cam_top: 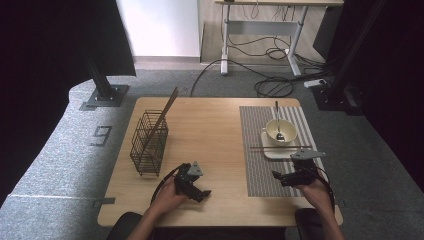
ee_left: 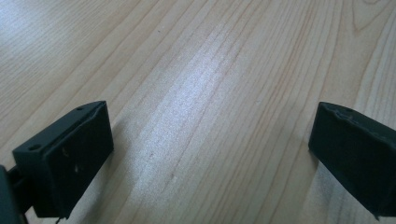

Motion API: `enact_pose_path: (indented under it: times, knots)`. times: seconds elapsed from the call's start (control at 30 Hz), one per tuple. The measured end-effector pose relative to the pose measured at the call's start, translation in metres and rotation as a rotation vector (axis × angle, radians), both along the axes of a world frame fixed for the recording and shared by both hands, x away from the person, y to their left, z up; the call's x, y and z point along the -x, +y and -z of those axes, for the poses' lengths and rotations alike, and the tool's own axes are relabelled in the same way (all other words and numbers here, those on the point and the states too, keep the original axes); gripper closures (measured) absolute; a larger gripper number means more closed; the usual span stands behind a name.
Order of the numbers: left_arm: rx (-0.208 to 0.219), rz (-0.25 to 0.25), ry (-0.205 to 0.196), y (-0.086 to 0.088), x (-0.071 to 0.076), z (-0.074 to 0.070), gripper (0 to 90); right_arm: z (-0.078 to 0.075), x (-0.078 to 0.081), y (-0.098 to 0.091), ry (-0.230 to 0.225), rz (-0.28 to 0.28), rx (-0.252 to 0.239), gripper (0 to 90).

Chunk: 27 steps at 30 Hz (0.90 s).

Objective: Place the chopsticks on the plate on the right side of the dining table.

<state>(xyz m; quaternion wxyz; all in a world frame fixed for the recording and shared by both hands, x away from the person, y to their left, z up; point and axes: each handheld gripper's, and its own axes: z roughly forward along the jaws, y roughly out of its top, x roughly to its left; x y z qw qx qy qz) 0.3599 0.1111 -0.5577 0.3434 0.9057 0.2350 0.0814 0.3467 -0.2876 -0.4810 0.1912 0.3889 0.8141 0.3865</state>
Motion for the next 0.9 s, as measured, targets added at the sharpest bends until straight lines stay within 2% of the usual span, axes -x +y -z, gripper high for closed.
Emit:
enact_pose_path:
  times: [0.2, 0.37, 0.53, 0.6, 0.73, 0.8, 0.9]
  knots:
    - [-0.001, -0.001, -0.001, 0.002, 0.003, 0.000, 0.0, -0.018, -0.004, 0.017, 0.032, -0.080, -0.035, 0.0]
    - [0.000, -0.004, 0.001, 0.003, 0.006, 0.000, 0.0, -0.033, -0.009, 0.037, 0.032, -0.143, 0.003, 0.0]
    - [0.000, -0.006, 0.000, 0.004, 0.008, 0.000, 0.0, -0.047, -0.015, 0.058, 0.036, -0.202, -0.002, 0.0]
    - [-0.001, -0.005, 0.000, 0.004, 0.009, 0.000, 0.0, -0.053, -0.018, 0.067, 0.027, -0.219, 0.021, 0.0]
    - [-0.001, -0.005, 0.000, 0.004, 0.009, 0.000, 0.0, -0.059, -0.023, 0.081, 0.037, -0.250, 0.047, 0.0]
    - [-0.002, -0.005, -0.001, 0.004, 0.009, 0.000, 0.0, -0.061, -0.025, 0.089, 0.025, -0.267, 0.066, 0.0]
    - [-0.001, -0.005, -0.001, 0.004, 0.009, 0.000, 0.0, -0.062, -0.029, 0.098, 0.041, -0.280, 0.080, 0.0]
